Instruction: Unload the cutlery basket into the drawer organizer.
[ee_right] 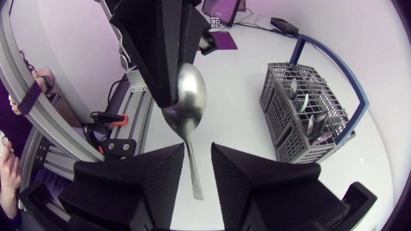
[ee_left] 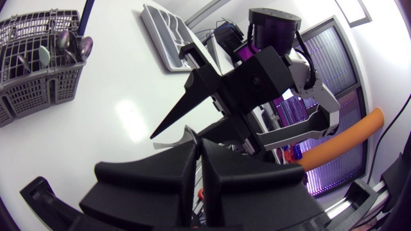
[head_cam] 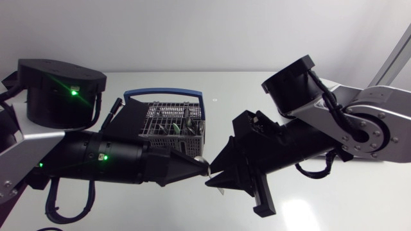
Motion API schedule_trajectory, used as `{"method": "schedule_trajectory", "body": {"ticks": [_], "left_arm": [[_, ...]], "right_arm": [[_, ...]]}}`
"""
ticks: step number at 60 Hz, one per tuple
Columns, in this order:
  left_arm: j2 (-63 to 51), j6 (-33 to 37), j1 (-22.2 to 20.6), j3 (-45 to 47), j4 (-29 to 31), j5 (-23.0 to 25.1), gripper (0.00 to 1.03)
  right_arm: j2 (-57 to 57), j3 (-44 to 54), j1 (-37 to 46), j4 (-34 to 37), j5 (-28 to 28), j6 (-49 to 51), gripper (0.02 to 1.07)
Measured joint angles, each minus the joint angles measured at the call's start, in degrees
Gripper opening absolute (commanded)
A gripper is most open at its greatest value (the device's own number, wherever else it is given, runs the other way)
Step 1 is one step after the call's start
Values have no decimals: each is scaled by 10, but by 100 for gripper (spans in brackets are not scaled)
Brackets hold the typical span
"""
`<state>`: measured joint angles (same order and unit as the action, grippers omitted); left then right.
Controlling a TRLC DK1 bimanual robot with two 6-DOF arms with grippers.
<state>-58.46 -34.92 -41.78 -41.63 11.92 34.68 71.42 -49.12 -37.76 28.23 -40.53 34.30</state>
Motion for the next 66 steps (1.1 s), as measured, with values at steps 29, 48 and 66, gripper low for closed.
{"method": "schedule_trajectory", "body": {"ticks": [29,48,66], "left_arm": [[0,-11,20,-2,2,11,8],[0,-25,50,-27,-2,15,40],[-35,-55,145,-119,39,19,49]], "right_arm": [[7,0,-1,-2,-13,4,8],[16,0,-4,3,-12,4,8],[22,0,1,31,0,12,8]]}}
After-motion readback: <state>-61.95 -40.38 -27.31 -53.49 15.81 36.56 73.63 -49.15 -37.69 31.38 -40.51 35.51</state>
